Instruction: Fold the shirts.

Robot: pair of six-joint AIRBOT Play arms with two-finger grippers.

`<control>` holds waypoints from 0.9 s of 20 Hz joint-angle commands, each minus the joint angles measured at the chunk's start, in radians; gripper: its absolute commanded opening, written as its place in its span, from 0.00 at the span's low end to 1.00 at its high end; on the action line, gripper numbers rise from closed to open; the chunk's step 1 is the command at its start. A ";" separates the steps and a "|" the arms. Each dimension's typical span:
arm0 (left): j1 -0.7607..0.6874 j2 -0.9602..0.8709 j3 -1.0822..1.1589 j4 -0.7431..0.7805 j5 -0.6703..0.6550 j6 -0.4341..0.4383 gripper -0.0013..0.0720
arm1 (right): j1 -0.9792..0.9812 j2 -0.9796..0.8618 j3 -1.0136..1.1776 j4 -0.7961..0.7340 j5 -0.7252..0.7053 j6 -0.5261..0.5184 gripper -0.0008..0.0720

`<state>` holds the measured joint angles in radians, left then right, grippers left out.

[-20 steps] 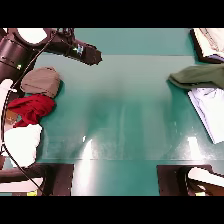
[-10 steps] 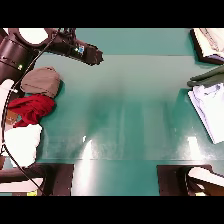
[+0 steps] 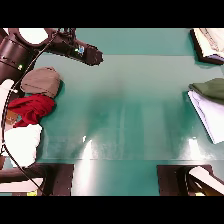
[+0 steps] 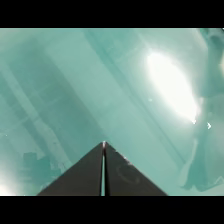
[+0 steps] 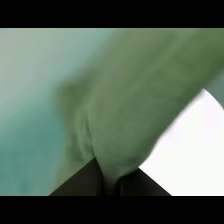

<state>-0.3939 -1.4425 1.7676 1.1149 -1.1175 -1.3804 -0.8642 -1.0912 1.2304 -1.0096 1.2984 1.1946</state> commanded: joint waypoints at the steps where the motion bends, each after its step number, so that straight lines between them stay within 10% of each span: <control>1: 0.000 0.000 0.000 0.000 -0.001 0.001 0.06 | -0.063 0.045 -0.092 -0.297 0.033 0.045 0.31; 2: 0.000 0.000 0.000 0.000 0.000 0.002 0.06 | -0.081 0.045 -0.106 -0.332 0.039 0.047 0.66; 3: 0.000 0.000 0.000 0.000 0.000 0.002 0.06 | -0.099 0.045 -0.119 -0.336 0.041 0.047 0.76; 14: 0.000 0.000 0.000 0.000 -0.016 0.000 0.06 | 0.293 0.045 -0.145 0.081 0.069 0.047 0.74; 15: 0.000 0.000 0.000 0.000 -0.016 0.000 0.06 | 0.376 0.045 -0.145 0.074 0.064 0.047 0.69; 18: 0.000 0.000 0.000 0.000 -0.016 0.000 0.06 | 0.580 0.045 -0.145 0.066 0.056 0.045 0.11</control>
<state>-0.3939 -1.4425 1.7672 1.1149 -1.1305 -1.3800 -0.4690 -1.0466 1.0855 -0.9707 1.3647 1.2415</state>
